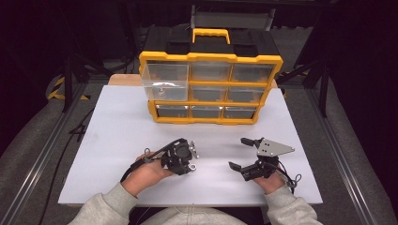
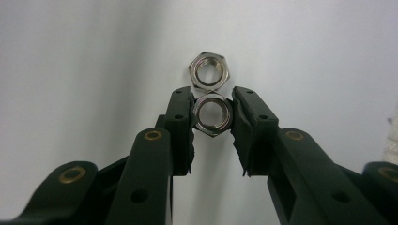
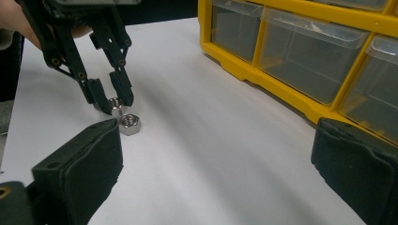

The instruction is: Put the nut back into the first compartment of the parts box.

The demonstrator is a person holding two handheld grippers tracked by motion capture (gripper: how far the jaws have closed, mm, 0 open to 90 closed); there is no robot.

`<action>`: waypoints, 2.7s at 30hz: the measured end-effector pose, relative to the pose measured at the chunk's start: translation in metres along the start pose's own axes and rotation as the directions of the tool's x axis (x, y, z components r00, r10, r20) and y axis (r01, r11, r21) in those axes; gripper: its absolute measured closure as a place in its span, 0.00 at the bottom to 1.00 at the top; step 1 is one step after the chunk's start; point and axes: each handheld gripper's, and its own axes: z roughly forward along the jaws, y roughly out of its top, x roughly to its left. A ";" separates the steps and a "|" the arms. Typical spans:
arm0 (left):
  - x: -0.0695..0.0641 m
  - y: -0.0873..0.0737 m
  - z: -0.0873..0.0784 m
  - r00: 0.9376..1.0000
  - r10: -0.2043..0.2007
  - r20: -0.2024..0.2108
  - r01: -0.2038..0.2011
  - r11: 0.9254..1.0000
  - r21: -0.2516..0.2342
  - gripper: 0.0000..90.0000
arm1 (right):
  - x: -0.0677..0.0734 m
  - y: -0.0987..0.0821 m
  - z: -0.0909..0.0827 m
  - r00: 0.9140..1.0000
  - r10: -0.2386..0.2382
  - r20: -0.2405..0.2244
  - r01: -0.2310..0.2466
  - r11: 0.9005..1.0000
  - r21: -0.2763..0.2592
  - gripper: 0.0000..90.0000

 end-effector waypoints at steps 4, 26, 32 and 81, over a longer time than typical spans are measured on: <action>-0.001 0.003 -0.017 1.000 0.011 -0.004 -0.011 1.000 -0.005 0.77 | 0.000 0.000 0.000 1.000 -0.003 -0.002 0.003 1.000 0.001 0.03; 0.001 0.027 -0.122 0.997 0.049 -0.057 -0.050 0.999 -0.018 0.77 | 0.001 0.001 -0.001 1.000 -0.009 0.005 0.009 1.000 -0.002 0.03; 0.002 0.035 -0.146 0.993 0.074 -0.092 -0.073 0.997 0.019 0.77 | 0.001 0.001 -0.001 1.000 -0.009 0.006 0.009 1.000 -0.005 0.03; 0.087 0.065 -0.277 0.953 -0.150 -0.262 0.121 0.985 -0.123 0.77 | 0.000 0.001 -0.002 1.000 0.002 0.000 -0.002 1.000 -0.007 0.03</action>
